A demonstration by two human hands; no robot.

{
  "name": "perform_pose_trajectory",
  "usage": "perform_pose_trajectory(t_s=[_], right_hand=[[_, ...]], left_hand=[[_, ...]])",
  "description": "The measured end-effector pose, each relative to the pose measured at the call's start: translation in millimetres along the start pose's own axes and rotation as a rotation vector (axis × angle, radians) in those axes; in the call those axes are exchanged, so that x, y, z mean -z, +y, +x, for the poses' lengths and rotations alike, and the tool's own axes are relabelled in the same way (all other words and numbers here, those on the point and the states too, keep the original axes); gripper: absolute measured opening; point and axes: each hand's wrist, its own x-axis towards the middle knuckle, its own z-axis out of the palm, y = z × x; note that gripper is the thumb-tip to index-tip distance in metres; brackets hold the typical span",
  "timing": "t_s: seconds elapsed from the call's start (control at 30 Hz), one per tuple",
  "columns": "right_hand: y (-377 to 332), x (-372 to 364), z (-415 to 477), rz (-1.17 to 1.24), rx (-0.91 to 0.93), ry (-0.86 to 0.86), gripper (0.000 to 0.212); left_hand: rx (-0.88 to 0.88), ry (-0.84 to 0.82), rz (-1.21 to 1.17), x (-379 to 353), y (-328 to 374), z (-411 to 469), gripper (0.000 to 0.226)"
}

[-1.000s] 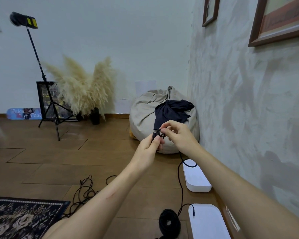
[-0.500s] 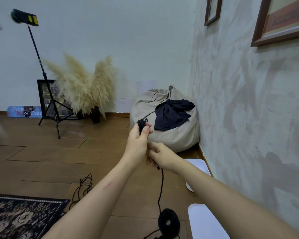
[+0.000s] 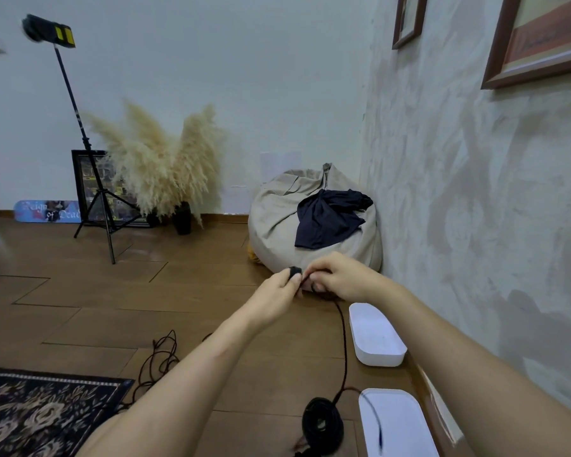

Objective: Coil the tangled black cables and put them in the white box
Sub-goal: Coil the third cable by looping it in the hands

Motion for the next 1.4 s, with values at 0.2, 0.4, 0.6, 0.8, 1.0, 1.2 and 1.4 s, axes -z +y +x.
perform_pose_trajectory(t_s=[0.2,0.4,0.6,0.8,1.0,1.2,1.4], right_hand=[[-3.1,-1.6,9.1,0.054,0.074,0.136,0.02],[2.7,8.3,10.4,0.166,0.02,0.208,0.013],[5.6,14.1,6.1,0.206,0.099,0.339,0.013],[4.2,7.9,5.3,0.195,0.107,0.384,0.011],[5.8,12.8,4.2,0.255,0.093,0.344,0.01],[3.7,14.6,-3.0,0.377,0.062,0.364,0.009],[-1.7,12.5,-4.3,0.541,0.064,0.439,0.006]], left_hand=[[-0.061,-0.048,0.063,-8.8,-0.1,-10.5,0.023],[-0.058,0.118,-0.144,4.0,7.4,-13.1,0.02],[-0.148,0.011,-0.279,-2.1,25.0,-21.4,0.028],[-0.069,0.099,-0.097,-8.4,17.3,-19.2,0.038],[-0.081,0.139,-0.246,-13.4,24.6,-19.3,0.036],[-0.127,0.142,-0.333,-4.2,27.7,-20.9,0.041],[-0.184,0.11,-0.304,-3.7,36.7,-26.6,0.038]])
